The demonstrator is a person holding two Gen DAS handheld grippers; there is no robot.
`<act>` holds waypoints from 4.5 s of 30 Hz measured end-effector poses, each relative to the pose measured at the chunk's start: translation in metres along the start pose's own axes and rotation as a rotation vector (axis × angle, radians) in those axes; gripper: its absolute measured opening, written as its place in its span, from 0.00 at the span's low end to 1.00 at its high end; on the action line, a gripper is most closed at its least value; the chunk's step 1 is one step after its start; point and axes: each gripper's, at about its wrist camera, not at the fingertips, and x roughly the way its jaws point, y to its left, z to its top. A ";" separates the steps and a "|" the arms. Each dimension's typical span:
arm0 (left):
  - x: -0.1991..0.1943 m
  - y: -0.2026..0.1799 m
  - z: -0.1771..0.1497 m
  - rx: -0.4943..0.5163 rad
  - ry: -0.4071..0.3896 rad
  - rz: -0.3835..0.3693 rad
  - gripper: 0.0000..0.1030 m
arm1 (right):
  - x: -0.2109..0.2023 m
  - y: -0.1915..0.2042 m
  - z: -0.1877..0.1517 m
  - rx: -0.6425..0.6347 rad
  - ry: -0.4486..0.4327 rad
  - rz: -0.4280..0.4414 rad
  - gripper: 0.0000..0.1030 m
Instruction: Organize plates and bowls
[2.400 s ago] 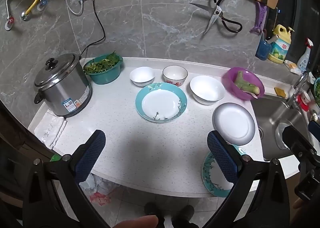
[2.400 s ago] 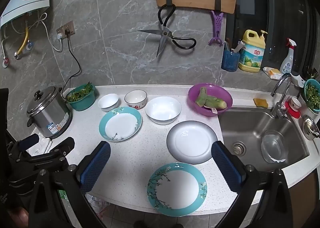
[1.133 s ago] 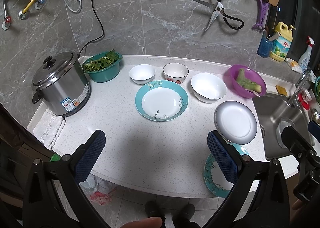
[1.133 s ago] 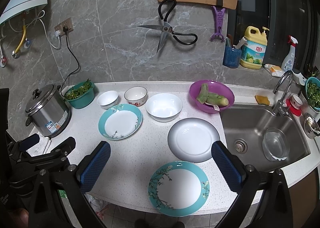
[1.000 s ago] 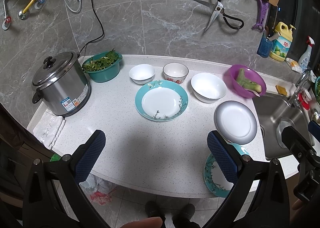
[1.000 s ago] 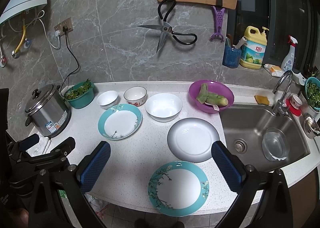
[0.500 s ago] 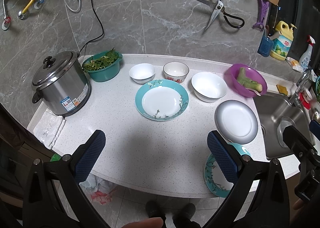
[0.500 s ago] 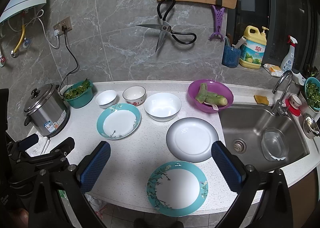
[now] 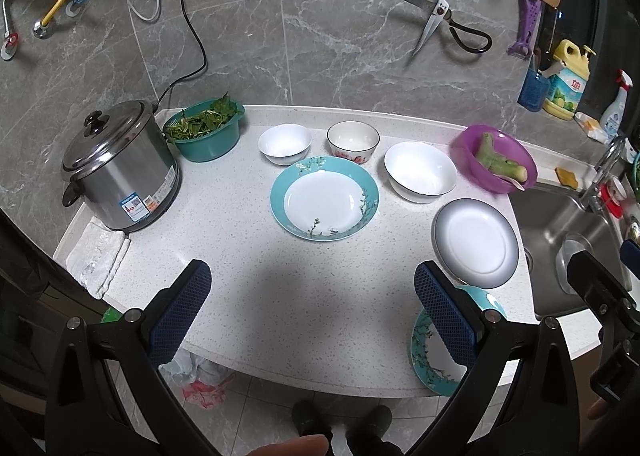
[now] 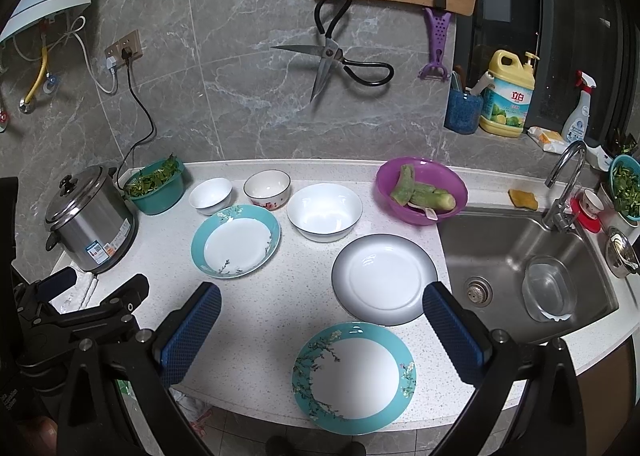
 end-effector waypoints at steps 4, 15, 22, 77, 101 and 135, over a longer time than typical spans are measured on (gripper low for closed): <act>0.004 -0.001 0.002 0.003 0.006 0.000 1.00 | 0.003 -0.002 -0.004 0.002 0.000 0.000 1.00; 0.011 -0.003 0.008 0.007 0.014 0.002 1.00 | 0.006 -0.005 -0.005 0.003 0.014 -0.004 1.00; 0.016 -0.004 0.012 0.008 0.018 0.003 1.00 | 0.009 -0.003 -0.001 0.003 0.024 -0.007 1.00; 0.412 -0.232 0.038 0.209 0.475 -0.586 0.55 | 0.312 -0.291 -0.063 0.502 0.410 0.595 0.58; 0.397 -0.228 0.032 0.306 0.483 -0.554 0.28 | 0.327 -0.287 -0.048 0.356 0.538 0.487 0.17; 0.387 -0.224 0.049 0.267 0.497 -0.497 0.20 | 0.325 -0.301 -0.048 0.374 0.535 0.463 0.16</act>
